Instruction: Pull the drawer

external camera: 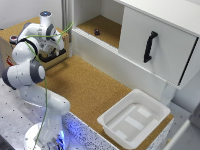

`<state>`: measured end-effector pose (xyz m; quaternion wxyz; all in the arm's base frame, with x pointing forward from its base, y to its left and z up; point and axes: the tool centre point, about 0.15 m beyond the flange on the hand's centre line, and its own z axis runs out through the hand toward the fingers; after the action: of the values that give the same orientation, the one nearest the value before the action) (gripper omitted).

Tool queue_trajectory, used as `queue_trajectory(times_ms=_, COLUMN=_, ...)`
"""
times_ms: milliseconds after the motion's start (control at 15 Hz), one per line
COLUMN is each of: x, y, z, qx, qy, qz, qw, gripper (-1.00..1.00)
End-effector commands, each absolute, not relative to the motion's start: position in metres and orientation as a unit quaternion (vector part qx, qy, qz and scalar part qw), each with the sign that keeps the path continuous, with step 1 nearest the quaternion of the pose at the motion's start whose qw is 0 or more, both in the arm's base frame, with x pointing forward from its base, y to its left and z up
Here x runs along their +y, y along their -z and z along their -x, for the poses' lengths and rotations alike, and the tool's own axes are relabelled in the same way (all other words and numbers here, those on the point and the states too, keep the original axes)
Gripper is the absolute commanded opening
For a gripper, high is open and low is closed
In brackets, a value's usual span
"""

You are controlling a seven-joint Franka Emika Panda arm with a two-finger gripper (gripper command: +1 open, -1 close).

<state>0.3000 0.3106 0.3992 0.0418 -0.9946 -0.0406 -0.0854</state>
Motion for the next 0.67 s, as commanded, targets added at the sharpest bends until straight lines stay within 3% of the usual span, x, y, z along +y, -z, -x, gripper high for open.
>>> queue_trajectory(times_ms=0, x=0.319, y=-0.356, z=-0.331, qx=-0.033, qy=0.022, qz=0.992, qw=0.122, gripper=1.0)
queue_trajectory(times_ms=333, x=0.337, y=-0.332, z=-0.339, qx=-0.06, qy=-0.007, qz=0.99, qw=0.129, gripper=1.0)
queue_trajectory(times_ms=600, x=0.333, y=-0.31, z=-0.332, qx=-0.035, qy=0.01, qz=0.987, qw=0.159, gripper=1.0)
